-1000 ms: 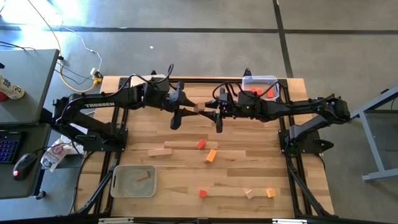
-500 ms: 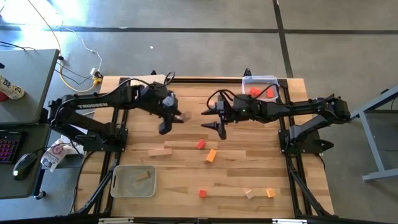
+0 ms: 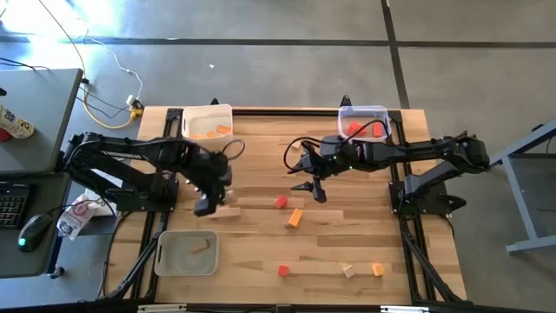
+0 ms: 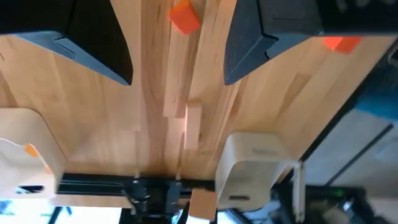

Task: Sort & place blocks by color
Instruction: Put the brown block into the gray bin

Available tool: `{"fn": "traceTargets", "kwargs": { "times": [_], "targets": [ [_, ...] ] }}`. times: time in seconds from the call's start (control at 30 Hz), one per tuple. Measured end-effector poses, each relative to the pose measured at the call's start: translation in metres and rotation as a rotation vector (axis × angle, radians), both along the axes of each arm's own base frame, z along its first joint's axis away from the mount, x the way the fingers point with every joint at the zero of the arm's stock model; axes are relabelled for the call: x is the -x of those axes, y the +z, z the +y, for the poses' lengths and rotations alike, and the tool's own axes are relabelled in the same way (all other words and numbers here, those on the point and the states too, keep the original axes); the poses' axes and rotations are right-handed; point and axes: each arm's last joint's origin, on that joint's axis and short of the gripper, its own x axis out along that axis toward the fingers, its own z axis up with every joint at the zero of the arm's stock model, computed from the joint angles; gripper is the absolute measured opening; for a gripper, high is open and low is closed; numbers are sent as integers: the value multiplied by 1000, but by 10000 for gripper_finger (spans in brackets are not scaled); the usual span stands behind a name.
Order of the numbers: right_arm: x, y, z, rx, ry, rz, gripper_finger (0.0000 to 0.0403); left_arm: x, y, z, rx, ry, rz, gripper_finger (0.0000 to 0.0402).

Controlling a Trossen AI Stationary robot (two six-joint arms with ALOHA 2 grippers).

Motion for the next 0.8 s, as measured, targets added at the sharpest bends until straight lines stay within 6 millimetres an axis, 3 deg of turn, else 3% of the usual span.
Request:
{"fn": "traceTargets", "kwargs": {
  "times": [0.33, 0.57, 0.8],
  "targets": [
    [-2, -22, 9, 114, 204, 77, 238, 17, -13, -58, 83, -21, 179, 98],
    [-7, -42, 18, 182, 294, 149, 238, 35, -43, -86, 168, 51, 363, 108],
    [-15, -65, 27, 231, 375, 210, 238, 43, -47, -111, 253, 68, 397, 109]
  ]
}}
